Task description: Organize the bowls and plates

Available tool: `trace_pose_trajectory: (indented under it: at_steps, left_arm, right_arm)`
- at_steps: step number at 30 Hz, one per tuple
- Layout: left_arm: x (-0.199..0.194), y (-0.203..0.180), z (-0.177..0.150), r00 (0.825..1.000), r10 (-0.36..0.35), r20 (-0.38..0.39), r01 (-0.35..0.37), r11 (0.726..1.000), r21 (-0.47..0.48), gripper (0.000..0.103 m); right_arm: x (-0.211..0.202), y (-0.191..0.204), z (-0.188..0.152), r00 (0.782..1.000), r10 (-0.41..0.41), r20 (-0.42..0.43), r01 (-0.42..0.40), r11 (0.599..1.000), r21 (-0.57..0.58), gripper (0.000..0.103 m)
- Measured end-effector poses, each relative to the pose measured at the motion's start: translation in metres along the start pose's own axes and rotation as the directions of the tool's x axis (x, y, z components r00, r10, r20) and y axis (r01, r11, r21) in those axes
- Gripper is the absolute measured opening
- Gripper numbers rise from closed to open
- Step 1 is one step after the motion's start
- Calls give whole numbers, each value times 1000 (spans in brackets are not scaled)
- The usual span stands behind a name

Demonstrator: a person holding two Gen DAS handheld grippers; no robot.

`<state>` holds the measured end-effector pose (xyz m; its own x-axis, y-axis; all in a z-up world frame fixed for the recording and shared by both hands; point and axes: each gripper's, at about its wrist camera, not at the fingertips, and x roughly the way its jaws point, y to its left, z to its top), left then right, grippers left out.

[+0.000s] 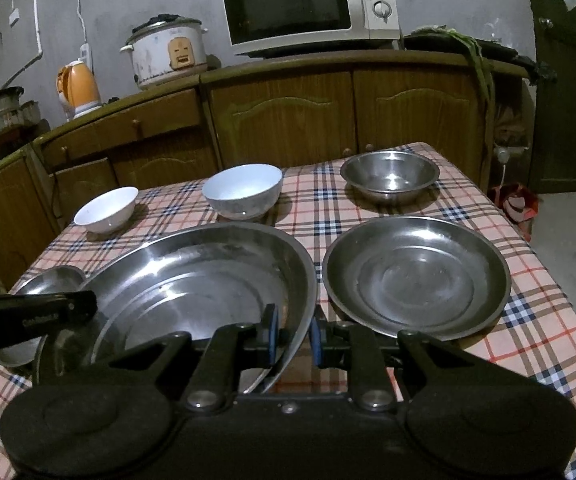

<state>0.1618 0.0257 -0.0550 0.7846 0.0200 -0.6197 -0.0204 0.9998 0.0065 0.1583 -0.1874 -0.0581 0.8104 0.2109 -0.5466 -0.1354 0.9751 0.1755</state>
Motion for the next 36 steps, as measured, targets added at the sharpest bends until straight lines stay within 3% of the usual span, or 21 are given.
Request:
trace_pose_trajectory:
  at_steps: [36]
  left_arm:
    - [59,20,-20,995,41,-90,-43,999,-27,17]
  right_arm:
    - [76,7,-27,995,22,-95,-25,999,-33,23]
